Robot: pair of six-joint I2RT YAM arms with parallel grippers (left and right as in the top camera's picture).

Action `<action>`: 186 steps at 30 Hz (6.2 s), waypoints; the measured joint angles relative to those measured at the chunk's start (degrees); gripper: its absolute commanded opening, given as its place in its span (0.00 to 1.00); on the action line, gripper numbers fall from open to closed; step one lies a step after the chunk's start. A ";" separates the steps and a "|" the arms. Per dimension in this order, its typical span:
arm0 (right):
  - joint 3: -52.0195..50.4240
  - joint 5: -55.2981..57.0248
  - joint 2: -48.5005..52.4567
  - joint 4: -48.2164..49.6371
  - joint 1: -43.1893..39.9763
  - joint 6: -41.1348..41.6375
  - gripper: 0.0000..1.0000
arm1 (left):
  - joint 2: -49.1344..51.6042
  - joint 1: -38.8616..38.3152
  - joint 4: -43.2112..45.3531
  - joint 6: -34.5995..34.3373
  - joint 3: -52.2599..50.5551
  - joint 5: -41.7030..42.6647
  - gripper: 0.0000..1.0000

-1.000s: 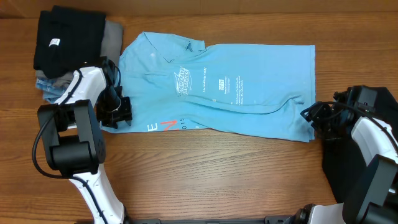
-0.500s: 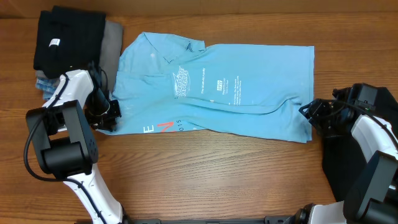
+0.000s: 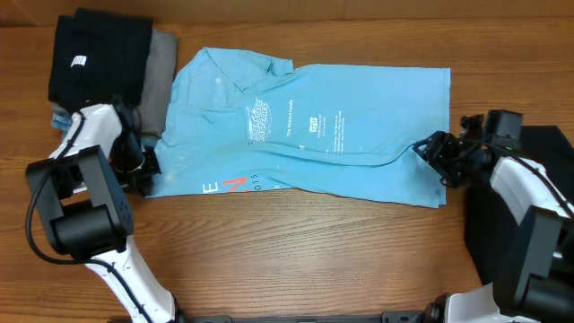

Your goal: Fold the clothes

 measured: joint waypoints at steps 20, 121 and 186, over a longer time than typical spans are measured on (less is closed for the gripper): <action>2.29 5.73 1.44 -11.76 -2.10 -4.35 0.56 | 0.00 2.40 0.48 1.84 -0.02 3.67 0.29; 5.53 18.60 5.05 -27.85 -2.80 2.75 0.04 | -0.35 3.02 2.32 3.02 0.07 3.85 0.04; 13.90 20.26 5.05 -35.87 -4.13 -1.42 0.13 | -0.35 2.97 2.32 3.08 0.09 2.95 0.04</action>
